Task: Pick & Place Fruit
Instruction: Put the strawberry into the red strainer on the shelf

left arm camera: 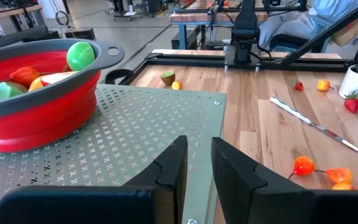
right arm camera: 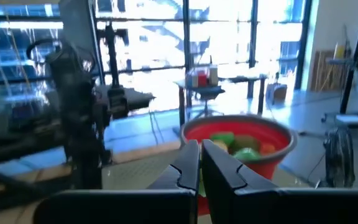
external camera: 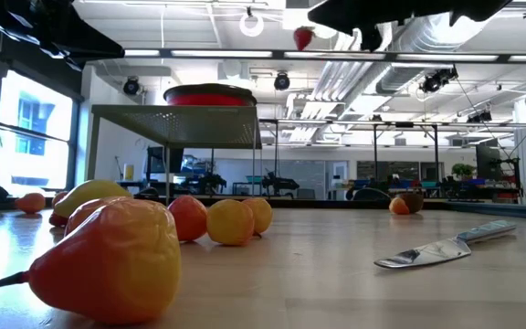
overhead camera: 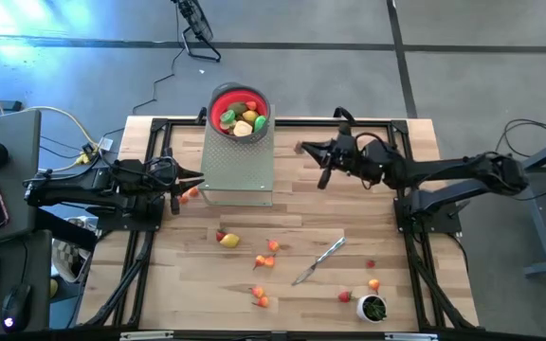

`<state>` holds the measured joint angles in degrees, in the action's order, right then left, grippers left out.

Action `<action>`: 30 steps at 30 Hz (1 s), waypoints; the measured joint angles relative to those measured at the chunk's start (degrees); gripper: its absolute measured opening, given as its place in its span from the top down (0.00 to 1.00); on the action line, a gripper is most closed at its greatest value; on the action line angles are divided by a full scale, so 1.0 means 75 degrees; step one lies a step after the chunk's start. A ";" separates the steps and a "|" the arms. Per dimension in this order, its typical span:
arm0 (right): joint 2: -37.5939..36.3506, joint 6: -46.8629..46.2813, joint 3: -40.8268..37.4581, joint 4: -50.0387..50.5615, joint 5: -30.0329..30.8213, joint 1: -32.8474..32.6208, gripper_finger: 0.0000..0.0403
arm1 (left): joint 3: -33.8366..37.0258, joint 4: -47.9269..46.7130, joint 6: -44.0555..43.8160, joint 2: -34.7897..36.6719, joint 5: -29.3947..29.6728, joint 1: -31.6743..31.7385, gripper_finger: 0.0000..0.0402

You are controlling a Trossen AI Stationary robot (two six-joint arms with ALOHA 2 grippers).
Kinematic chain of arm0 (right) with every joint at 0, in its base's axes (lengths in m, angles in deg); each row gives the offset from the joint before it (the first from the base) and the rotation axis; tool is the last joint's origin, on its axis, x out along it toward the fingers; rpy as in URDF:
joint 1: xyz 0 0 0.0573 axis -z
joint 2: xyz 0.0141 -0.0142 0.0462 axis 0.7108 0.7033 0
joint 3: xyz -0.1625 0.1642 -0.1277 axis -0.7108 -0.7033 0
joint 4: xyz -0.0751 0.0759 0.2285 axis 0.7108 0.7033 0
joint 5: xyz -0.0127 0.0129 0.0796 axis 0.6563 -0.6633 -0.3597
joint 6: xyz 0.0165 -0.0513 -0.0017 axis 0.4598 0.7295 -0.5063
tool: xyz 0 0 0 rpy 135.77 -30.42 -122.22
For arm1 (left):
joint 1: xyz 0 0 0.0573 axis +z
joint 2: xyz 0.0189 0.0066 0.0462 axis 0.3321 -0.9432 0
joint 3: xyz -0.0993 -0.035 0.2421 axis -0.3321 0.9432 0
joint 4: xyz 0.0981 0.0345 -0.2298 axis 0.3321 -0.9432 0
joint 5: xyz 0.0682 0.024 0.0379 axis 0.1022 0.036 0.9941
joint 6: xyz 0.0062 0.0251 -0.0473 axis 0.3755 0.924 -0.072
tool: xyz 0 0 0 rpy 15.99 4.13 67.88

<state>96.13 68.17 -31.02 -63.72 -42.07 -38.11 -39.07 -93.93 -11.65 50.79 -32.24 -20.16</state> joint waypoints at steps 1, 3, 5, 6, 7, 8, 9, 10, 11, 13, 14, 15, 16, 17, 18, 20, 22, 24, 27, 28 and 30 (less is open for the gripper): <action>0.0151 0.0073 0.0000 -0.0282 0.0002 0.0006 0.99 | 0.0000 -0.0001 -0.0007 0.0002 0.0000 0.0001 0.83; 0.0466 0.0167 0.0000 -0.0806 0.0004 0.0057 0.99 | 0.0000 0.0000 -0.0027 0.0000 0.0000 0.0001 0.83; 0.0800 0.0243 0.0000 -0.1331 0.0003 0.0114 0.99 | 0.0000 -0.0003 -0.0027 0.0001 0.0000 -0.0001 0.83; 0.0947 0.0255 0.0000 -0.1550 0.0001 0.0145 0.99 | 0.0000 -0.0003 -0.0030 0.0001 0.0000 -0.0002 0.83; 0.1080 0.0257 0.0000 -0.1774 0.0001 0.0181 0.99 | 0.0000 -0.0018 -0.0030 0.0003 0.0000 0.0001 0.83; 0.1180 0.0250 0.0000 -0.1937 0.0003 0.0216 0.99 | 0.0000 -0.0054 -0.0030 0.0000 0.0000 0.0001 0.83; 0.1261 0.0215 0.0000 -0.2062 0.0003 0.0256 0.99 | 0.0000 -0.0094 -0.0030 0.0000 0.0001 0.0001 0.83; 0.1339 0.0124 0.0000 -0.2187 0.0004 0.0296 0.99 | 0.0000 -0.0121 -0.0030 0.0000 0.0003 0.0001 0.83; 0.1397 0.0032 0.0006 -0.2274 0.0002 0.0324 0.99 | 0.0000 -0.0123 -0.0022 0.0000 0.0003 0.0001 0.83; 0.1502 -0.0139 0.0094 -0.2263 0.0004 0.0391 0.99 | 0.0000 -0.0119 -0.0016 0.0000 0.0003 0.0000 0.83; 0.1571 -0.0203 0.0157 -0.2263 0.0004 0.0411 0.99 | 0.0000 -0.0119 -0.0012 0.0002 0.0005 0.0001 0.83; 0.1643 -0.0285 0.0227 -0.2263 0.0001 0.0414 0.99 | 0.0000 -0.0119 0.0004 0.0000 0.0006 0.0001 0.83; 0.1714 -0.0333 0.0306 -0.2256 -0.0002 0.0417 0.99 | 0.0000 -0.0119 0.0012 0.0000 0.0006 0.0000 0.83; 0.1787 -0.0342 0.0405 -0.2251 -0.0005 0.0417 0.99 | 0.0000 -0.0119 0.0011 0.0000 0.0006 0.0001 0.83; 0.1863 -0.0335 0.0526 -0.2241 -0.0011 0.0417 0.99 | 0.0000 -0.0119 0.0011 0.0000 0.0006 0.0001 0.83; 0.2015 -0.0334 0.0830 -0.2153 -0.0029 0.0417 0.99 | 0.0000 -0.0119 0.0014 0.0001 0.0009 0.0000 0.83; 0.2208 -0.0303 0.1195 -0.1954 -0.0034 0.0412 0.99 | 0.0000 -0.0119 0.0008 0.0000 0.0009 0.0001 0.83; 0.2422 -0.0168 0.1586 -0.1724 -0.0073 0.0414 0.99 | 0.0000 -0.0119 0.0009 0.0002 0.0009 -0.0001 0.83; 0.2761 0.0070 0.2207 -0.1404 -0.0082 0.0414 0.99 | 0.0000 -0.0119 0.0008 0.0000 0.0012 0.0000 0.83; 0.2869 0.0140 0.2417 -0.1284 -0.0082 0.0415 0.99 | 0.0000 -0.0119 0.0008 0.0000 0.0015 0.0001 0.83; 0.3089 0.0293 0.2835 -0.1046 -0.0091 0.0441 0.99 | 0.0000 -0.0122 0.0008 0.0000 0.0017 0.0001 0.83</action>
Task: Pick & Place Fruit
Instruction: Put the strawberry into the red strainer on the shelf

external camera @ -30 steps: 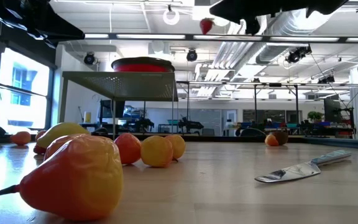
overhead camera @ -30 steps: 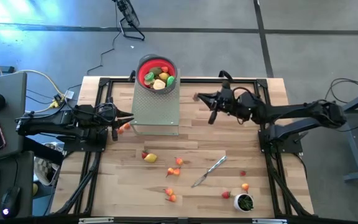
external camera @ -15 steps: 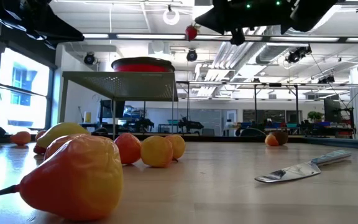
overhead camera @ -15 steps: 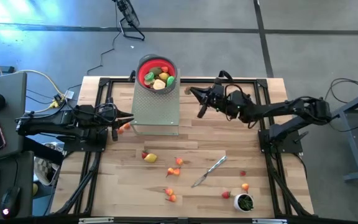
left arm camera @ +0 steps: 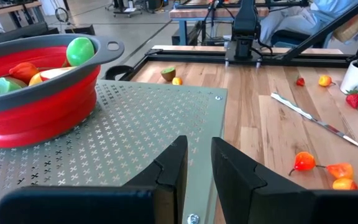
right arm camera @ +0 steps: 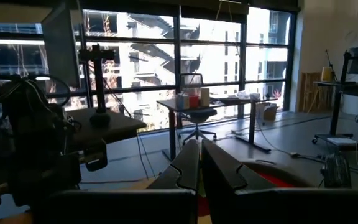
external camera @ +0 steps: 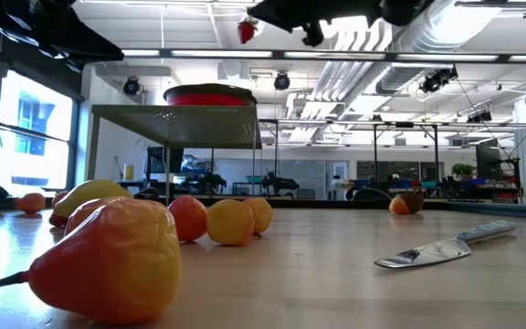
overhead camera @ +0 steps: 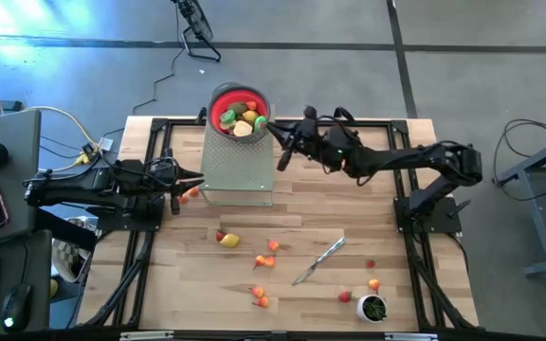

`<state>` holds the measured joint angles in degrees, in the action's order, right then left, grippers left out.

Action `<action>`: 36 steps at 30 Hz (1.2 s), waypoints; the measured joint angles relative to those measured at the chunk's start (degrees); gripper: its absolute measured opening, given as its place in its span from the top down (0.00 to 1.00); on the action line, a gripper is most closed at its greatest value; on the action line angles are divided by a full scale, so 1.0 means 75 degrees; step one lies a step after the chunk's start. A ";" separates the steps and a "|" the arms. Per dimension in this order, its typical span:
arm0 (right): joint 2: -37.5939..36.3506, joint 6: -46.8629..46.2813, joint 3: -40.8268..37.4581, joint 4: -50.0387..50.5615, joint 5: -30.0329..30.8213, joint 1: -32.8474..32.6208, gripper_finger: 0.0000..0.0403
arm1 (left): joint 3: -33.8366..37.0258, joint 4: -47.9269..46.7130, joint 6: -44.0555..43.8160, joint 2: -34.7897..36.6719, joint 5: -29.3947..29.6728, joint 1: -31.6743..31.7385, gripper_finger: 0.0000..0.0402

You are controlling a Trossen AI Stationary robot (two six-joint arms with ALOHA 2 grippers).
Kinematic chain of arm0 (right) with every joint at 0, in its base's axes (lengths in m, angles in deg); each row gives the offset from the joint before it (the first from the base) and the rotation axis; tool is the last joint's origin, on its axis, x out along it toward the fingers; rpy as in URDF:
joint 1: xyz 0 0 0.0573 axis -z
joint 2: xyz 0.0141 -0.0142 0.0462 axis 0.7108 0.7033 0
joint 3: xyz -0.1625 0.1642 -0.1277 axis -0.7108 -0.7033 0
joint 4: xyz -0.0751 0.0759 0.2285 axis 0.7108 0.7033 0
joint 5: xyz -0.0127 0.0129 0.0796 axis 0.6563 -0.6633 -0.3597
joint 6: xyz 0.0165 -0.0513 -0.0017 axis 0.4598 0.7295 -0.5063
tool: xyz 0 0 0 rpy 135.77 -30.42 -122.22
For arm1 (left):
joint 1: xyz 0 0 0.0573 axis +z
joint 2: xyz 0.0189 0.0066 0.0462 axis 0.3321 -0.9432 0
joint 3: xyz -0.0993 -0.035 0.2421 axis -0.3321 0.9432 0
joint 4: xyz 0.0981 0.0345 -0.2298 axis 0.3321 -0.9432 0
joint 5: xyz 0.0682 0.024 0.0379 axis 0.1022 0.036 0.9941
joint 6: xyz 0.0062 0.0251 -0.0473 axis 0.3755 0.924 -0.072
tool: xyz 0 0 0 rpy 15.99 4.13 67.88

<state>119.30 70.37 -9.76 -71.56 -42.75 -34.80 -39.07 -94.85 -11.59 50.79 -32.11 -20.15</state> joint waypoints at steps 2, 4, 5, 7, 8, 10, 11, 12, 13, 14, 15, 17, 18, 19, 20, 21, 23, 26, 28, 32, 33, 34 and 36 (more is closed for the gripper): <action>0.0222 0.0046 0.0401 0.0297 -0.0226 0.0050 0.99 | 0.0000 0.0000 0.0000 0.0000 0.0003 0.0000 0.83; 0.0460 0.0049 0.0826 0.0470 -0.0668 0.0140 0.99 | 0.0000 0.0001 0.0000 0.0000 0.0003 0.0000 0.83; 0.0576 0.0049 0.1010 0.0563 -0.0857 0.0192 0.99 | 0.0000 0.0003 0.0000 0.0000 0.0003 -0.0002 0.83; 0.0823 0.0059 0.1363 0.0691 -0.1130 0.0300 0.99 | 0.0000 0.0003 0.0000 0.0000 0.0003 -0.0002 0.83; 0.0946 0.0089 0.1501 0.0735 -0.1222 0.0366 0.99 | 0.0000 0.0001 0.0000 0.0000 0.0003 -0.0001 0.83; 0.1199 0.0159 0.1730 0.0801 -0.1428 0.0511 0.99 | 0.0000 0.0000 -0.0003 0.0000 0.0003 0.0000 0.83; 0.1328 0.0171 0.1822 0.0816 -0.1564 0.0593 0.99 | 0.0000 0.0000 -0.0001 0.0000 0.0003 -0.0001 0.83; 0.1455 0.0176 0.1883 0.0833 -0.1739 0.0677 0.99 | 0.0000 0.0000 -0.0003 0.0001 0.0003 -0.0001 0.83; 0.1569 0.0182 0.1932 0.0843 -0.1908 0.0767 0.99 | 0.0000 0.0006 -0.0003 0.0000 0.0003 -0.0003 0.83; 0.1683 0.0182 0.1978 0.0836 -0.2037 0.0864 0.99 | 0.0000 0.0011 -0.0003 0.0003 0.0003 0.0000 0.83; 0.1785 0.0178 0.2001 0.0817 -0.2118 0.0972 0.99 | 0.0000 0.0025 -0.0003 0.0000 0.0003 0.0000 0.83; 0.1994 0.0114 0.2031 0.0805 -0.2162 0.1191 0.99 | 0.0000 0.0061 -0.0030 0.0000 0.0001 -0.0001 0.83; 0.2075 0.0048 0.2031 0.0813 -0.2161 0.1303 0.99 | 0.0000 0.0062 -0.0070 0.0000 0.0000 0.0000 0.83; 0.2151 0.0020 0.2031 0.0823 -0.2161 0.1405 0.99 | 0.0000 0.0060 -0.0127 0.0001 0.0000 -0.0003 0.83; 0.2215 0.0014 0.2031 0.0829 -0.2161 0.1499 0.99 | 0.0000 0.0061 -0.0192 0.0000 0.0000 -0.0002 0.83; 0.2259 0.0032 0.2031 0.0826 -0.2153 0.1602 0.99 | 0.0000 0.0060 -0.0204 0.0000 0.0000 -0.0001 0.83; 0.2270 0.0038 0.2031 0.0843 -0.2217 0.1802 0.99 | 0.0000 0.0061 -0.0204 0.0000 0.0000 -0.0003 0.83; 0.2268 0.0038 0.2031 0.0833 -0.2385 0.2054 0.99 | 0.0000 0.0061 -0.0204 0.0000 0.0000 -0.0002 0.83; 0.2268 0.0022 0.2031 0.0858 -0.2408 0.2208 0.99 | 0.0000 0.0061 -0.0204 0.0000 0.0000 -0.0003 0.83; 0.2262 -0.0316 0.2034 0.1143 -0.2833 0.2505 0.99 | 0.0000 0.0061 -0.0204 0.0000 0.0000 0.0000 0.83; 0.2256 -0.0349 0.2034 0.1326 -0.2857 0.2550 0.99 | 0.0000 0.0061 -0.0204 0.0001 0.0000 -0.0003 0.83; 0.2256 -0.0359 0.2034 0.1478 -0.2858 0.2593 0.99 | 0.0000 0.0061 -0.0204 0.0001 0.0000 -0.0001 0.83; 0.2259 -0.0358 0.2029 0.1634 -0.2856 0.2652 0.99 | 0.0000 0.0061 -0.0204 0.0001 0.0000 -0.0002 0.83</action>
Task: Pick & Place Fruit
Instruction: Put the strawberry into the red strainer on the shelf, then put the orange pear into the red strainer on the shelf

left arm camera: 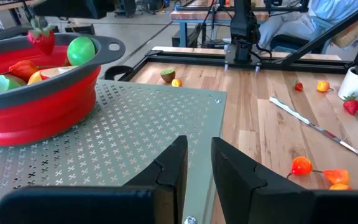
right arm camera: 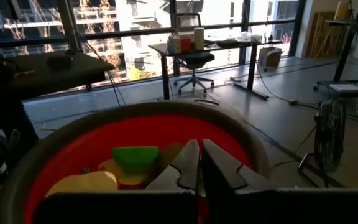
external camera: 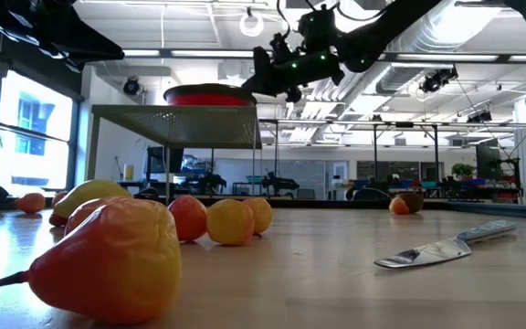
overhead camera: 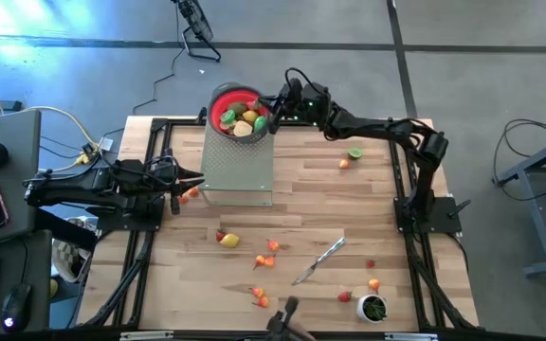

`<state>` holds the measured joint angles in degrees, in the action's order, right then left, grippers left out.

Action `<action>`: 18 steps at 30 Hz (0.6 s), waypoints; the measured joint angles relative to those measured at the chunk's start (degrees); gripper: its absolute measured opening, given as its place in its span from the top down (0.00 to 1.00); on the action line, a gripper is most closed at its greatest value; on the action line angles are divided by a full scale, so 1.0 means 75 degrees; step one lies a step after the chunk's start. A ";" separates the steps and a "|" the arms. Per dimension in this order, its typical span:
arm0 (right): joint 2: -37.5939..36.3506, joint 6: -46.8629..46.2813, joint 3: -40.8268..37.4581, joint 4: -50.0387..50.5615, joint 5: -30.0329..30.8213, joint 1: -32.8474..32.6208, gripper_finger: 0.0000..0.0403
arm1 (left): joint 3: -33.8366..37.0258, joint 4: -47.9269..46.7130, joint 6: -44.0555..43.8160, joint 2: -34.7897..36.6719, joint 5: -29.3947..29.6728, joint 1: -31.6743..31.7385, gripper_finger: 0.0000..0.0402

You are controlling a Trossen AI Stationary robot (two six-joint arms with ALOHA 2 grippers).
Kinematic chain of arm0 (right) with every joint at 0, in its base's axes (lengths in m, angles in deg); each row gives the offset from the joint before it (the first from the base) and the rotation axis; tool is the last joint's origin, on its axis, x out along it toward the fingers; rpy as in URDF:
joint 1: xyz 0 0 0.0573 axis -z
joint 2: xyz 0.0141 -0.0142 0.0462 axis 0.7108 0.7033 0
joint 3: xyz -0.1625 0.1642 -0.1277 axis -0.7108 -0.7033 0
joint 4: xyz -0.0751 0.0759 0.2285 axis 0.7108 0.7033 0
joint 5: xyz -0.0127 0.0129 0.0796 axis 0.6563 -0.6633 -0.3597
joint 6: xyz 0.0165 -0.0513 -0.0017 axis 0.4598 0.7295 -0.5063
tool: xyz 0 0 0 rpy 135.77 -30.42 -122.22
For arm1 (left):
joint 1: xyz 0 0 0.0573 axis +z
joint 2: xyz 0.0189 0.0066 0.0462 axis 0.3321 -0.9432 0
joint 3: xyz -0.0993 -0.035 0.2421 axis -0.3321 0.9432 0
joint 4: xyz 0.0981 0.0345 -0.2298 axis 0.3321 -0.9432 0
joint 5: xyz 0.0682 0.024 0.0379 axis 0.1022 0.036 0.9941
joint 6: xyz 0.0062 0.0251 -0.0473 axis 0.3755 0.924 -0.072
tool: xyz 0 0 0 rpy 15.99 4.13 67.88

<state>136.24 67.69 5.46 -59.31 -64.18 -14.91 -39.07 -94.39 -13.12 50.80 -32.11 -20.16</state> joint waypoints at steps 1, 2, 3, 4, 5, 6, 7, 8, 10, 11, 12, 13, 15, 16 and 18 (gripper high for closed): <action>0.0000 -0.0003 0.0000 -0.0036 0.0010 0.0012 0.99 | 0.0000 0.0000 0.0000 -0.0001 0.0000 -0.0001 0.83; 0.0000 -0.0036 0.0003 -0.0079 0.0104 0.0014 0.98 | 0.0000 0.0000 0.0000 0.0000 0.0000 0.0001 0.83; -0.0002 -0.0052 0.0005 -0.0110 0.0243 0.0011 0.97 | 0.0000 0.0000 0.0000 -0.0001 0.0000 0.0000 0.83; -0.0005 -0.0050 0.0006 -0.0116 0.0337 0.0011 0.95 | 0.0000 0.0000 0.0000 -0.0001 0.0000 0.0002 0.83; -0.0006 -0.0053 0.0006 -0.0107 0.0389 0.0011 0.93 | 0.0000 0.0000 0.0000 0.0001 0.0000 0.0001 0.83; -0.0006 -0.0056 0.0006 -0.0091 0.0443 0.0011 0.91 | 0.0000 0.0000 0.0000 -0.0001 0.0000 -0.0001 0.83; -0.0006 -0.0055 0.0006 -0.0059 0.0472 0.0001 0.88 | 0.0000 0.0000 0.0000 -0.0001 0.0000 0.0000 0.83; -0.0005 -0.0057 0.0006 -0.0055 0.0497 -0.0010 0.86 | 0.0000 0.0000 0.0000 -0.0001 0.0000 0.0002 0.83; -0.0006 -0.0065 0.0006 -0.0085 0.0526 -0.0059 0.80 | 0.0000 0.0000 0.0000 -0.0001 0.0000 0.0000 0.83; -0.0017 -0.0068 0.0006 -0.0100 0.0524 -0.0095 0.77 | 0.0000 0.0000 0.0000 -0.0001 0.0000 0.0000 0.83; -0.0059 -0.0065 0.0006 -0.0068 0.0523 -0.0120 0.74 | 0.0000 0.0000 0.0000 -0.0001 0.0000 0.0002 0.83; -0.0114 -0.0065 0.0003 -0.0044 0.0518 -0.0164 0.72 | 0.0000 0.0000 -0.0002 -0.0001 0.0000 -0.0001 0.83; -0.0283 -0.0065 0.0003 -0.0039 0.0516 -0.0274 0.68 | 0.0000 0.0000 -0.0003 -0.0001 0.0000 0.0002 0.83; -0.0411 -0.0065 0.0003 0.0036 0.0510 -0.0326 0.67 | 0.0000 -0.0003 -0.0003 -0.0001 0.0000 0.0002 0.83; -0.0701 -0.0045 0.0005 0.0394 0.0512 -0.0452 0.66 | 0.0000 -0.0003 -0.0003 -0.0001 0.0000 0.0000 0.83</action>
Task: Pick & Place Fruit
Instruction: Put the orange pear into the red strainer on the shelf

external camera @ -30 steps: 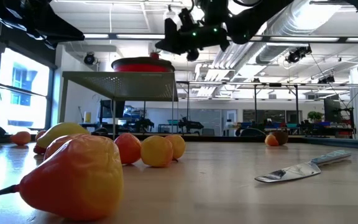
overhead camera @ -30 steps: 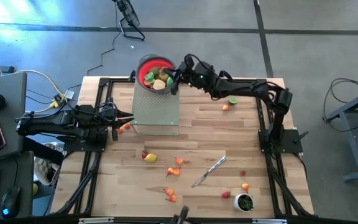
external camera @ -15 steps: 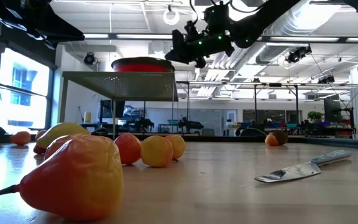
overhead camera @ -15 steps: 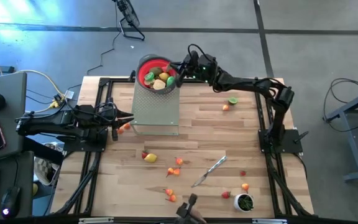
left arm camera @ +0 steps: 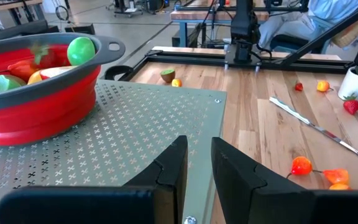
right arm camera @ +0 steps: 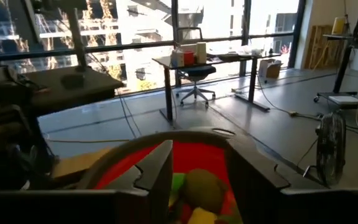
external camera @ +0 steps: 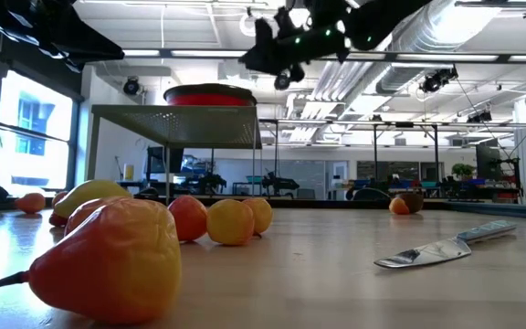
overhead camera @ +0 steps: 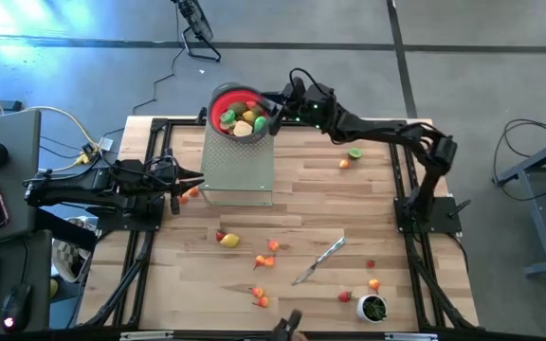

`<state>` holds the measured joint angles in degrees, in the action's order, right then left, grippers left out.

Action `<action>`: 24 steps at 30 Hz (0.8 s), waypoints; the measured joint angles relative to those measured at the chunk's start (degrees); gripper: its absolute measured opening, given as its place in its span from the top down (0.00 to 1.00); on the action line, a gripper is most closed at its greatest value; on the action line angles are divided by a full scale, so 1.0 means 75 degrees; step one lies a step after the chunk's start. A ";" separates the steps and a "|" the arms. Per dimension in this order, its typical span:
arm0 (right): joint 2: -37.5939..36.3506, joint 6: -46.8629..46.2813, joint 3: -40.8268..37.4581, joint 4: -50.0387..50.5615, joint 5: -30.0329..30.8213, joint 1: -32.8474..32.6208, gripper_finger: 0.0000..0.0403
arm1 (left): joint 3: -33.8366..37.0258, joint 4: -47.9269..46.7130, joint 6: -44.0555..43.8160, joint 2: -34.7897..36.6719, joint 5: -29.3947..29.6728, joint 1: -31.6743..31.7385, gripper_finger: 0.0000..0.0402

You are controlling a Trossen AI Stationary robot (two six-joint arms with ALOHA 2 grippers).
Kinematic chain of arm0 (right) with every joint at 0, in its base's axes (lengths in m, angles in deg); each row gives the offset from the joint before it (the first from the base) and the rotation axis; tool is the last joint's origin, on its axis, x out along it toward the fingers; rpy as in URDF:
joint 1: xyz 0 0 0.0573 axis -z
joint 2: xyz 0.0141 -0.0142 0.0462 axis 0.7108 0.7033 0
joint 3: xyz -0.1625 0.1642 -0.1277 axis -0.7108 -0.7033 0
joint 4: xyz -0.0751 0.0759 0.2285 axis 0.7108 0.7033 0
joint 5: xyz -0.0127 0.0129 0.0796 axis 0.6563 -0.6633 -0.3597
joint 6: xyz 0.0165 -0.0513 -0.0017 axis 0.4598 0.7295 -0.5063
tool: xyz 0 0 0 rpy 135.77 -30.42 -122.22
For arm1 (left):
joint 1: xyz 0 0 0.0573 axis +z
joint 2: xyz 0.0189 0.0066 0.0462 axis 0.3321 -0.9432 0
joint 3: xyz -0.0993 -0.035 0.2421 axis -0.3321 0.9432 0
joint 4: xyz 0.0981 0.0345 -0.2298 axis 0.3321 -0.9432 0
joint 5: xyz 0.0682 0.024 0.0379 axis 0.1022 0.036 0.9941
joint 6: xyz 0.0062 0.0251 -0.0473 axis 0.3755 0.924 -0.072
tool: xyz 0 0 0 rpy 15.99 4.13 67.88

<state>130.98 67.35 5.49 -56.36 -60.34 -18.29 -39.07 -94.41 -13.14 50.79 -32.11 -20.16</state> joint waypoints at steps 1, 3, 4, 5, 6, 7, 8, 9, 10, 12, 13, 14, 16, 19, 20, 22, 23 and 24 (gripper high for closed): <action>-0.0146 0.0057 0.0001 0.0237 0.0005 -0.0072 0.66 | 0.0000 0.0000 0.0001 0.0001 0.0000 0.0001 0.83; -0.0505 0.0244 0.0001 0.0979 0.0021 -0.0204 0.66 | 0.0000 -0.0001 0.0000 0.0000 0.0000 0.0001 0.83; -0.0677 0.0315 0.0000 0.1344 0.0039 -0.0294 0.67 | 0.0000 -0.0003 0.0000 0.0000 0.0000 -0.0001 0.83; -0.0865 0.0352 0.0001 0.1718 0.0041 -0.0371 0.67 | 0.0000 -0.0015 0.0000 0.0000 -0.0003 0.0002 0.83; -0.1076 0.0356 0.0001 0.2144 0.0040 -0.0433 0.69 | 0.0000 -0.0051 0.0000 0.0000 -0.0003 -0.0001 0.83; -0.1267 0.0356 0.0001 0.2567 0.0040 -0.0506 0.70 | 0.0000 -0.0082 0.0002 0.0000 -0.0003 0.0001 0.83; -0.1461 0.0356 0.0001 0.2970 0.0043 -0.0578 0.71 | 0.0000 -0.0109 0.0000 0.0000 -0.0003 0.0001 0.83; -0.1639 0.0365 0.0001 0.3386 0.0102 -0.0645 0.73 | 0.0000 -0.0157 0.0002 0.0001 -0.0003 0.0002 0.83; -0.1806 0.0373 0.0001 0.3812 0.0252 -0.0722 0.75 | 0.0000 -0.0218 0.0000 0.0003 -0.0003 0.0002 0.83; -0.2119 0.0386 0.0001 0.4661 0.0651 -0.0860 0.81 | 0.0000 -0.0277 0.0001 0.0000 -0.0003 -0.0001 0.83; -0.2243 0.0385 0.0001 0.5031 0.0859 -0.0922 0.83 | 0.0000 -0.0283 0.0000 0.0000 -0.0003 0.0002 0.83; -0.2365 0.0346 0.0001 0.5364 0.1039 -0.0991 0.86 | 0.0000 -0.0288 0.0000 0.0000 -0.0003 0.0002 0.83; -0.2608 0.0062 0.0001 0.6017 0.1337 -0.1076 0.91 | 0.0000 -0.0287 0.0003 0.0000 -0.0003 0.0000 0.83; -0.2831 -0.0253 0.0001 0.6743 0.1582 -0.1131 0.98 | 0.0000 -0.0289 0.0002 0.0001 -0.0004 0.0000 0.83; -0.2895 -0.0379 0.0001 0.7010 0.1612 -0.1139 0.98 | 0.0000 -0.0289 0.0003 0.0002 -0.0003 -0.0001 0.83; -0.2959 -0.0754 0.0001 0.7462 0.1643 -0.1137 0.98 | 0.0000 -0.0286 0.0002 0.0001 -0.0003 0.0000 0.83; -0.2983 -0.0956 0.0001 0.7634 0.1637 -0.1137 0.98 | 0.0000 -0.0289 0.0000 0.0000 -0.0006 0.0002 0.83; -0.3016 -0.1132 0.0001 0.7863 0.1641 -0.1137 0.98 | 0.0000 -0.0286 0.0000 0.0000 -0.0006 0.0001 0.83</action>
<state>108.36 58.86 5.50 2.61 -48.03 -26.82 -39.07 -96.56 -13.14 50.79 -32.15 -20.15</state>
